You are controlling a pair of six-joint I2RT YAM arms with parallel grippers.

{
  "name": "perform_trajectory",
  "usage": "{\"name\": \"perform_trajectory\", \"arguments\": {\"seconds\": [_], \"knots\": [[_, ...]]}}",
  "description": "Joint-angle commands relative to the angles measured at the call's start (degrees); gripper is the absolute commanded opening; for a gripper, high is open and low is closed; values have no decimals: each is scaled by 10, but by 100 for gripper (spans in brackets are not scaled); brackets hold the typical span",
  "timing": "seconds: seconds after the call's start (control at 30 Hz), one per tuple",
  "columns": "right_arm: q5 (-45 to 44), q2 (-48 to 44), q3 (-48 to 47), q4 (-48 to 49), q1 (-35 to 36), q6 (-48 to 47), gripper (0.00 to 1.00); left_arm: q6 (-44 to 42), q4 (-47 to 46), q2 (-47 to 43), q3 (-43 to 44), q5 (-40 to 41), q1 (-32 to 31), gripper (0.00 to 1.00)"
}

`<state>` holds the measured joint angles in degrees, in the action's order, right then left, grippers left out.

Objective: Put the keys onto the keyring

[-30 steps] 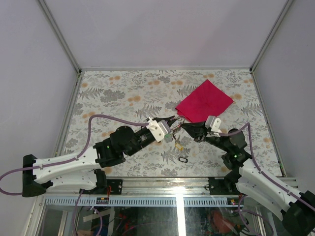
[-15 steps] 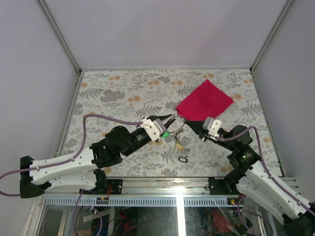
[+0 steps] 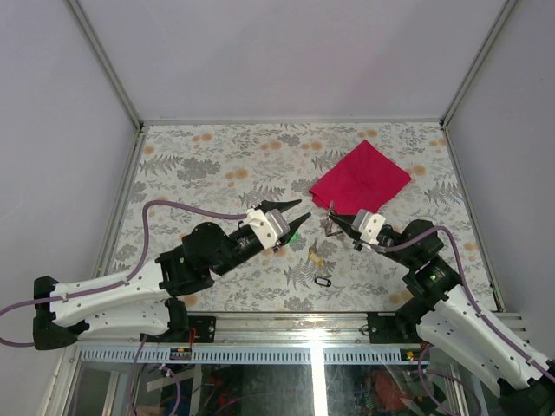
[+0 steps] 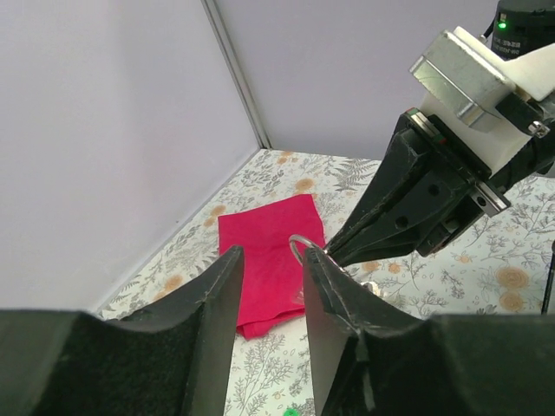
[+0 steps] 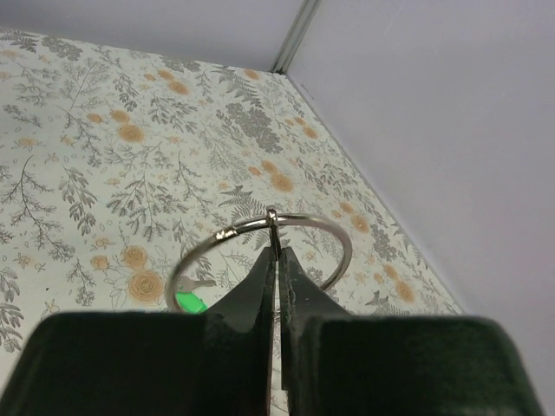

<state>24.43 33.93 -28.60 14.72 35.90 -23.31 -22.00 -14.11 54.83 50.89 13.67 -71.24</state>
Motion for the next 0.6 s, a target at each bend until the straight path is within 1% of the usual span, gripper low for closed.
{"name": "perform_trajectory", "arguments": {"seconds": [0.0,0.1,0.2,0.33,0.5,0.57], "knots": [[-7,-4,-57,-17,2,-20,0,19,-14,-8,1,-10,-3,36],[-5,5,-89,-81,2,-5,0,36,-18,-3,-9,-6,-3,44],[-18,14,-119,-140,2,16,0,59,-20,8,-16,0,-3,49],[-30,11,-134,-190,2,43,0,86,-29,18,-24,5,-3,51],[-44,8,-146,-235,2,72,0,134,-69,34,-38,14,-3,53],[-54,10,-148,-244,2,81,0,157,-91,43,-45,14,-3,55]]}}
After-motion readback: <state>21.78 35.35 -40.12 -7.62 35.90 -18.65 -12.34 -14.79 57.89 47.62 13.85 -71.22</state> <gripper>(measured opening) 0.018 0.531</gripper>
